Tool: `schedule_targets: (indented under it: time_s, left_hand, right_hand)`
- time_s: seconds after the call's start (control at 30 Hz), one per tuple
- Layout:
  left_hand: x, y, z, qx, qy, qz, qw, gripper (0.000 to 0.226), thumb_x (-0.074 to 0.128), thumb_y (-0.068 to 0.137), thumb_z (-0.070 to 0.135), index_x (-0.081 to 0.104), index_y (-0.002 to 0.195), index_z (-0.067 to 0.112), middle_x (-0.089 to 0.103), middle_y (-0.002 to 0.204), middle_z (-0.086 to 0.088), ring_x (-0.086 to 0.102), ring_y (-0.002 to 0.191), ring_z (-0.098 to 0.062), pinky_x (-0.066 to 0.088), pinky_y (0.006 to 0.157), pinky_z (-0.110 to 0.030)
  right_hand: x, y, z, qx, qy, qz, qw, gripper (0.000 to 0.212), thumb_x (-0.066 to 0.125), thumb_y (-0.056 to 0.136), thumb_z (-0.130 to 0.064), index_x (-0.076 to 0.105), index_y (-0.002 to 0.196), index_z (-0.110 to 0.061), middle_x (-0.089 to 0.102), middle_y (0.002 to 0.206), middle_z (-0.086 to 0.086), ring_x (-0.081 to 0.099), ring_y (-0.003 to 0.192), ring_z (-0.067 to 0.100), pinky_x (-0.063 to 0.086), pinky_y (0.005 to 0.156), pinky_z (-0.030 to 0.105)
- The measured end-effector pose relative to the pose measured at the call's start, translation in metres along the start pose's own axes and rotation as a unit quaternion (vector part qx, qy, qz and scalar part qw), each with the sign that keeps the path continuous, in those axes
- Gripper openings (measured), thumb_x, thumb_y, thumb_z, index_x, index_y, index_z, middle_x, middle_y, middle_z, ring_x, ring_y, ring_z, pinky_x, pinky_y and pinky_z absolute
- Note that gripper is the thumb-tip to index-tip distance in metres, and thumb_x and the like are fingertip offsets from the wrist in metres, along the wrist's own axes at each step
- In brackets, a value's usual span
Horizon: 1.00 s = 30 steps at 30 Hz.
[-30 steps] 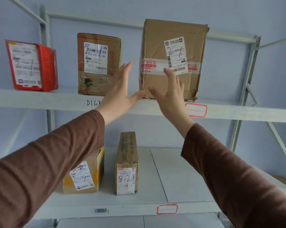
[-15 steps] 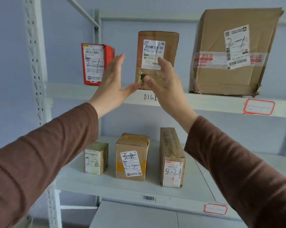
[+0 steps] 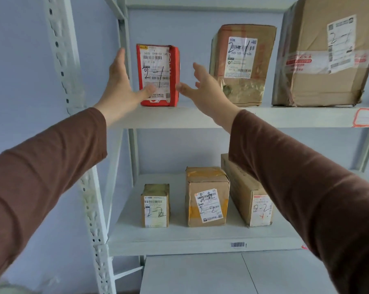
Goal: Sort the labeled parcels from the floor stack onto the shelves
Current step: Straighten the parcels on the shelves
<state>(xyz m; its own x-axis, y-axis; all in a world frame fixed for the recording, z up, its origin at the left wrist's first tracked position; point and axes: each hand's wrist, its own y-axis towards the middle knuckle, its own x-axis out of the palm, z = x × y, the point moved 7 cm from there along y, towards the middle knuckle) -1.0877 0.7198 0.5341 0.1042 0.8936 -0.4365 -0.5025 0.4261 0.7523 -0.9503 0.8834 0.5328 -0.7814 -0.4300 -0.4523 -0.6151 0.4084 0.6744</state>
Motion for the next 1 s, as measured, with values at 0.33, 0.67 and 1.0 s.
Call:
schedule_targets:
  time_s: [0.33,0.67,1.0]
  left_hand:
    - [0.023,0.048,-0.025,-0.084,-0.070,-0.149,0.983,0.102,0.076,0.090,0.032,0.005,0.163,0.021,0.047,0.155,0.001,0.046,0.131,-0.011,0.037,0.114,-0.032]
    - [0.028,0.062,-0.042,-0.105,-0.020,-0.139,0.984,0.090,0.075,0.093,0.020,0.013,0.159,0.028,0.066,0.115,-0.003,0.067,0.091,-0.014,0.058,0.071,-0.026]
    - [0.031,0.074,-0.055,-0.116,-0.016,-0.130,0.985,0.091,0.072,0.095,0.016,0.010,0.160,0.026,0.059,0.123,-0.003,0.063,0.086,-0.009,0.050,0.062,-0.019]
  right_hand:
    - [0.032,0.048,0.006,0.089,-0.009,-0.063,0.994,0.085,0.071,0.096,-0.025,0.016,0.160,-0.011,0.051,0.147,0.008,0.059,0.112,0.020,0.054,0.102,0.042]
    - [0.059,0.079,0.026,0.094,-0.030,-0.092,0.991,0.056,0.069,0.097,-0.015,0.042,0.146,-0.015,0.066,0.131,0.006,0.069,0.110,0.024,0.062,0.086,0.035]
    - [0.075,0.099,0.031,0.114,-0.054,-0.098,0.987,0.062,0.073,0.094,-0.014,0.038,0.145,-0.012,0.061,0.135,0.008,0.064,0.118,0.027,0.058,0.097,0.044]
